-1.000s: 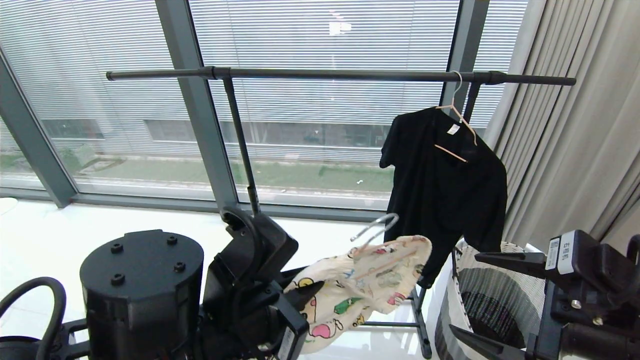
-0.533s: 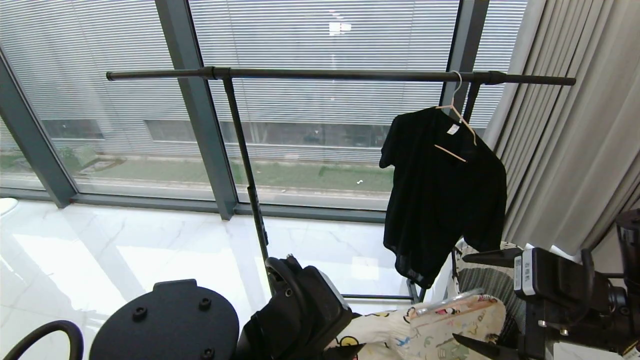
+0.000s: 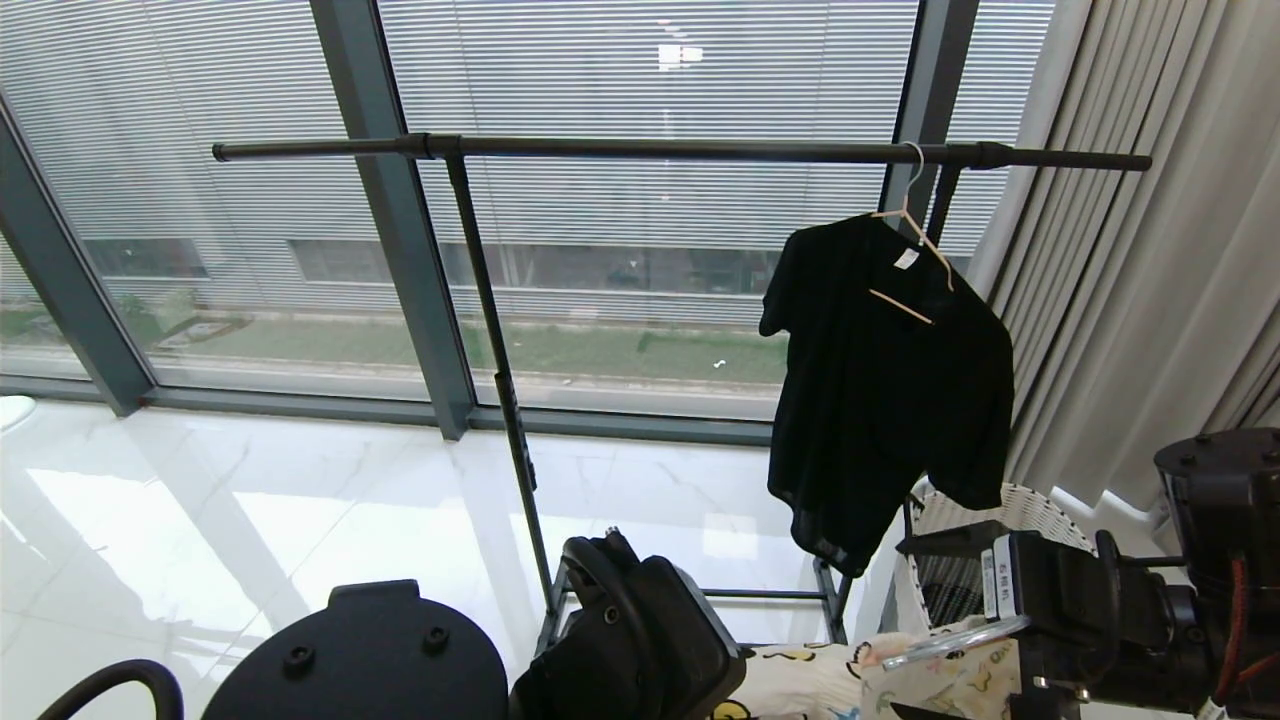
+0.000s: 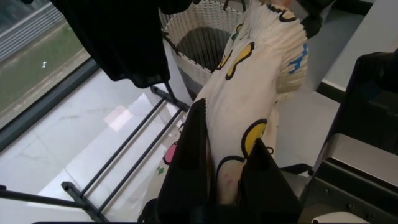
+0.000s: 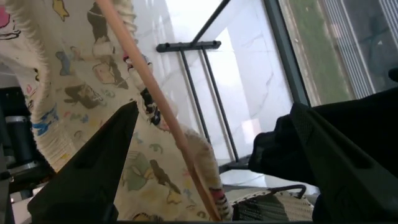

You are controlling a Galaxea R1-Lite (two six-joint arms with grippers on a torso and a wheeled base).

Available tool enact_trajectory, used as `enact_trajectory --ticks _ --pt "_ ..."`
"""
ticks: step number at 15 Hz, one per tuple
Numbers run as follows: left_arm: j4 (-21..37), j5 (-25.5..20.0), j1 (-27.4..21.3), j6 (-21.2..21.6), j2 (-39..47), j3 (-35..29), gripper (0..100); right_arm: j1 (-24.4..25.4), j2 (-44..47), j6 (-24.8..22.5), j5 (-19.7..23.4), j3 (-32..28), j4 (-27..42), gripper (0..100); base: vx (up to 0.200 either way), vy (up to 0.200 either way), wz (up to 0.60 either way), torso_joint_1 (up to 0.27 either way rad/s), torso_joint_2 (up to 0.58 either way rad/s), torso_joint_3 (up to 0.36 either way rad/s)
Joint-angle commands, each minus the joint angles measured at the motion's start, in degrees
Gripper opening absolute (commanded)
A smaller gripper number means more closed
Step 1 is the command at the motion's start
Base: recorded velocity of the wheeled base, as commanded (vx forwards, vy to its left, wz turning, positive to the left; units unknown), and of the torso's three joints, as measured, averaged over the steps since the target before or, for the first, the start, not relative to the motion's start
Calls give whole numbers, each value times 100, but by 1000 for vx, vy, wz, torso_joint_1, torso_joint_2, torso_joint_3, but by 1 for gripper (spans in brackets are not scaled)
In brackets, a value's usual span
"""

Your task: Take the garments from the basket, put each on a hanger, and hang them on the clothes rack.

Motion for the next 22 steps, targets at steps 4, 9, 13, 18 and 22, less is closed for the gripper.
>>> enact_trajectory --ticks 4,9,13,18,22 --pt "0 19 -88 -5 27 -8 0 121 104 -1 -32 11 -10 0 0 0 0 0 0 0" --pt "0 28 -176 -23 18 1 0 103 69 -1 -50 20 -45 0 0 0 0 0 0 0" --pt "0 239 -185 -23 0 54 100 68 -133 -484 205 318 -608 0 0 0 0 0 0 0" --pt "0 731 -176 -31 -457 757 100 -873 -555 -801 302 565 -740 0 0 0 0 0 0 0" --pt "-9 1030 -167 -23 -1081 1557 100 -1593 -581 -748 565 538 -933 0 0 0 0 0 0 0"
